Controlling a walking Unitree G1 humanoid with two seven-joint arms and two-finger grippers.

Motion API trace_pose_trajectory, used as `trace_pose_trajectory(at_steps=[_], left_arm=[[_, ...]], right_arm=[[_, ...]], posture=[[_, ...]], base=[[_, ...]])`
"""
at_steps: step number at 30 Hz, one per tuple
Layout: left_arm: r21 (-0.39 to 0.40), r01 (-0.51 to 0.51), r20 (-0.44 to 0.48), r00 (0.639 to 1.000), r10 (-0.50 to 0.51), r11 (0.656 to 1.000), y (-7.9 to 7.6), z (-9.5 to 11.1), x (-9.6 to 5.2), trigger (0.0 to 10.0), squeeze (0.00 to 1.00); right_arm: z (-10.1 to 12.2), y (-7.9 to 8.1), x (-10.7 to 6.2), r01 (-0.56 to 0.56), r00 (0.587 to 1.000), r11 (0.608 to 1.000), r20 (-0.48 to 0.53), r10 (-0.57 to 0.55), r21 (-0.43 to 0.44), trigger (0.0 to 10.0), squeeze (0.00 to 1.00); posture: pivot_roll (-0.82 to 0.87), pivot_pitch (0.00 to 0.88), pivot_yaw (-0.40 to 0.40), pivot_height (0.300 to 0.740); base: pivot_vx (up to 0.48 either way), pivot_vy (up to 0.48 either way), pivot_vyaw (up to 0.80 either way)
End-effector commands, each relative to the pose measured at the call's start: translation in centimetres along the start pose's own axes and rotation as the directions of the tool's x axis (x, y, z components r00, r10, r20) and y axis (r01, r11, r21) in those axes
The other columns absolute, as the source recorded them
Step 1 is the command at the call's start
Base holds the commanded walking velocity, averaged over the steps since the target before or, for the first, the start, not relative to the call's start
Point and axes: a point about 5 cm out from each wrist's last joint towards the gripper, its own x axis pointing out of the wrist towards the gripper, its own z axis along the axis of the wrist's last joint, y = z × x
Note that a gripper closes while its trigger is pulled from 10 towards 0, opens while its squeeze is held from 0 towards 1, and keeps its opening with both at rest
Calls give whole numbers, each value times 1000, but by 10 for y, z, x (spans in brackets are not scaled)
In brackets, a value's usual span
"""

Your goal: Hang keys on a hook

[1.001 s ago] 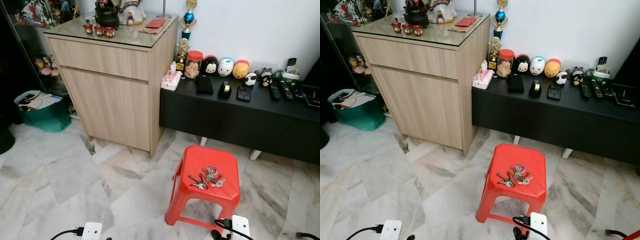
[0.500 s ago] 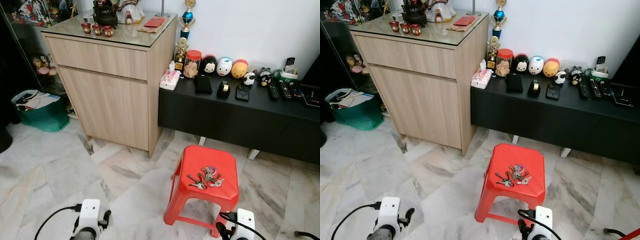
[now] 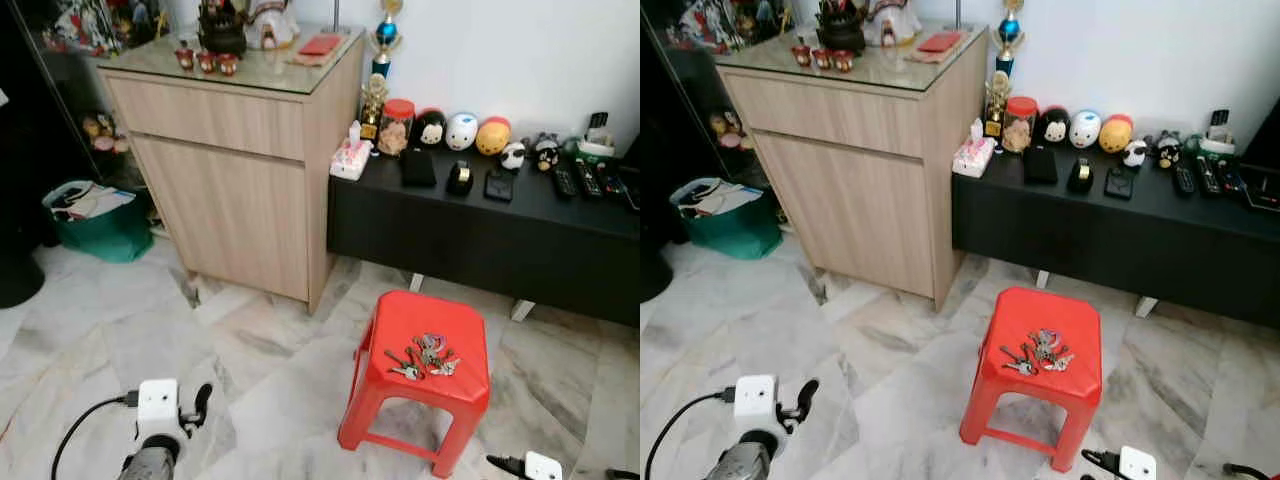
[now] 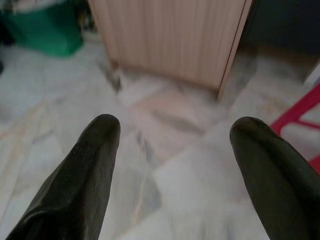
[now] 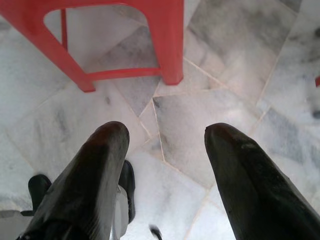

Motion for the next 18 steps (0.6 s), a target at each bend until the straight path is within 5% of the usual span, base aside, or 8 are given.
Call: trace_pose_trajectory(at_steps=[1, 5, 8, 11, 12, 16, 18], left_arm=[[-10, -25, 39, 999, 26, 1000, 1, 4, -2, 10000, 0], [-7, -52, 93, 994, 52, 999, -2, 6, -11, 10000, 0], [20, -25, 137, 990, 22, 999, -1, 12, -17, 10000, 0], [34, 14, 159, 987, -19, 999, 1, 20, -23, 10000, 0], [34, 14, 159, 987, -19, 999, 1, 20, -23, 10000, 0], [57, 27, 247, 968, -41, 998, 6, 46, -25, 10000, 0], [60, 19, 281, 959, -35, 998, 7, 56, -23, 10000, 0]], right_arm=[[9, 3, 2, -20, 999, 999, 33, 21, -26, 10000, 0], [37, 3, 2, -8, 981, 999, 194, 17, -45, 10000, 0], [55, 19, 2, -44, 941, 999, 335, 49, -23, 10000, 0], [97, 56, -4, -173, 816, 971, 529, 235, -165, 10000, 0], [97, 56, -4, -173, 816, 971, 529, 235, -165, 10000, 0], [141, 102, -30, -261, 627, 901, 649, 430, -345, 10000, 0], [143, 116, -37, -292, 590, 876, 649, 481, -384, 10000, 0]], posture=[[38, 0, -88, 740], [86, 0, -99, 740], [83, 0, -88, 740], [56, 0, -71, 740], [56, 0, -71, 740], [27, 0, -71, 740], [35, 0, -78, 740]], base=[[0, 0, 0], [0, 0, 0], [0, 0, 0], [0, 0, 0], [0, 0, 0], [0, 0, 0], [0, 0, 0]])
